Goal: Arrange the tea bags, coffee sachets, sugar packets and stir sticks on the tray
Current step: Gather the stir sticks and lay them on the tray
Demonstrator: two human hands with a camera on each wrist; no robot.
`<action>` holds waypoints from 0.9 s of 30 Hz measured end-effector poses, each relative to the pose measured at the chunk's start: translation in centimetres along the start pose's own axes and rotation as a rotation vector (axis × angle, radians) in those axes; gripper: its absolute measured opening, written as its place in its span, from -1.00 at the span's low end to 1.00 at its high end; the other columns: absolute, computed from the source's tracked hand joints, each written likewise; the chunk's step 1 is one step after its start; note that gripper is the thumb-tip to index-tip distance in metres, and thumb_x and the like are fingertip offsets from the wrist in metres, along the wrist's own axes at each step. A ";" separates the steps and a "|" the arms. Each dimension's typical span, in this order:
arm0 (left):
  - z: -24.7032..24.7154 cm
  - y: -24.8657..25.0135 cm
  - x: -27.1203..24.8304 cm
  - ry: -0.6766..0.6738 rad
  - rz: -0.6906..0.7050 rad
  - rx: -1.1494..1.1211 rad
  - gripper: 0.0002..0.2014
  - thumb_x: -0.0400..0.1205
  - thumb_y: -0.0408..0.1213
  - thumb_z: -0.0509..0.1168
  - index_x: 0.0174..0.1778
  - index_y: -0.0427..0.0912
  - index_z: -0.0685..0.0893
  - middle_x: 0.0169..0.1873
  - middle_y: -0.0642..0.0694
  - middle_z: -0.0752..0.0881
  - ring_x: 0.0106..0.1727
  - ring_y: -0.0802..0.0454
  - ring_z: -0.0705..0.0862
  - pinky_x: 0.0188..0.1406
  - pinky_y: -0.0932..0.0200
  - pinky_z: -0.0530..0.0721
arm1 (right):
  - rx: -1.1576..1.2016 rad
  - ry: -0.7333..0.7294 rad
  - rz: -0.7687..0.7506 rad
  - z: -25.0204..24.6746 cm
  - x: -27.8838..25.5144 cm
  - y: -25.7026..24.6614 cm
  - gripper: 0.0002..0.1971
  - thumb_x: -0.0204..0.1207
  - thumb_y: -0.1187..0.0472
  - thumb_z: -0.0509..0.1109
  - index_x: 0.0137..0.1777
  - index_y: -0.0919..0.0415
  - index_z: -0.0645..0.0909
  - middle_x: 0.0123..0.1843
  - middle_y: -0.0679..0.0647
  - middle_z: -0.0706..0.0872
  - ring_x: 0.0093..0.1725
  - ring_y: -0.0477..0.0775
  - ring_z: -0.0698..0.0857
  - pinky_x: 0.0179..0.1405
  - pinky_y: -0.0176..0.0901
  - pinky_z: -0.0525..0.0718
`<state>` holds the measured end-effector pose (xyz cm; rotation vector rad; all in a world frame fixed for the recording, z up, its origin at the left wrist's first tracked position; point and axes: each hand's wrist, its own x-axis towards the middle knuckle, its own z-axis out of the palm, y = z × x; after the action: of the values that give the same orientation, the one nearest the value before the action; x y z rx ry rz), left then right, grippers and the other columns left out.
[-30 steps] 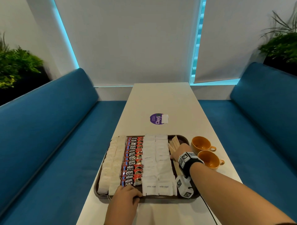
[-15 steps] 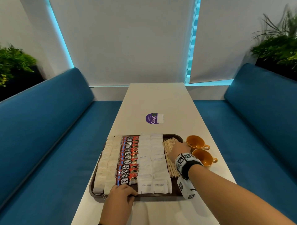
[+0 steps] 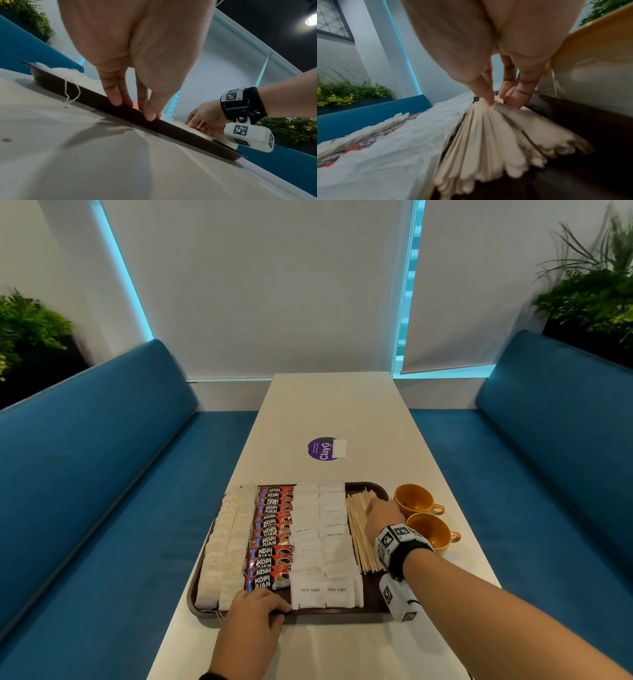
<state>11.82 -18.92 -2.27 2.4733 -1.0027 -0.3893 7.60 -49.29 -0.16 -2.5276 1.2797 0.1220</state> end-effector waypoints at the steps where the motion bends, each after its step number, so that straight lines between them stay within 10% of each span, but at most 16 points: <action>1: 0.0 0.1 0.0 0.002 -0.003 -0.003 -0.82 0.68 -0.11 0.40 0.12 0.30 0.78 -0.02 0.49 0.48 0.17 0.21 0.42 0.05 0.44 0.32 | -0.005 -0.001 -0.011 -0.1 0.0 0.0 -0.70 0.66 0.32 0.36 0.37 0.14 0.57 0.28 0.16 0.69 0.21 0.15 0.73 0.27 -0.02 0.76; 13: 0.1 0.0 0.1 -0.019 -0.038 0.002 -0.80 0.69 -0.08 0.40 0.18 0.33 0.76 0.03 0.46 0.46 0.24 0.21 0.39 0.29 0.37 0.42 | -0.081 0.016 0.000 -1.5 -0.8 -0.2 -0.81 0.72 0.27 0.32 0.28 0.23 0.59 0.25 0.14 0.74 0.24 0.11 0.75 0.26 -0.14 0.74; 20: -0.2 0.7 0.0 0.009 -0.021 -0.010 -0.90 0.68 -0.02 0.38 0.05 0.27 0.79 -0.02 0.38 0.56 0.19 0.22 0.44 0.05 0.39 0.37 | 0.020 0.032 -0.057 -2.7 -2.8 -0.2 -0.87 0.67 0.27 0.34 0.16 0.19 0.65 0.10 0.12 0.77 0.08 0.08 0.78 0.16 -0.13 0.79; 27: 0.4 4.6 0.1 0.041 0.177 -0.083 -0.90 0.72 -0.06 0.32 0.09 0.27 0.69 -0.04 0.37 0.59 0.14 0.29 0.46 0.12 0.43 0.41 | 0.240 -0.043 -0.126 -2.6 -8.4 4.8 -0.90 0.67 0.23 0.41 0.08 0.06 0.74 0.01 -0.06 0.76 -0.01 -0.13 0.73 0.06 -0.25 0.79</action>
<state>9.06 -22.01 -0.33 2.2879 -1.1534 -0.3158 -1.38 -46.29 2.96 -2.3770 1.0476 -0.0049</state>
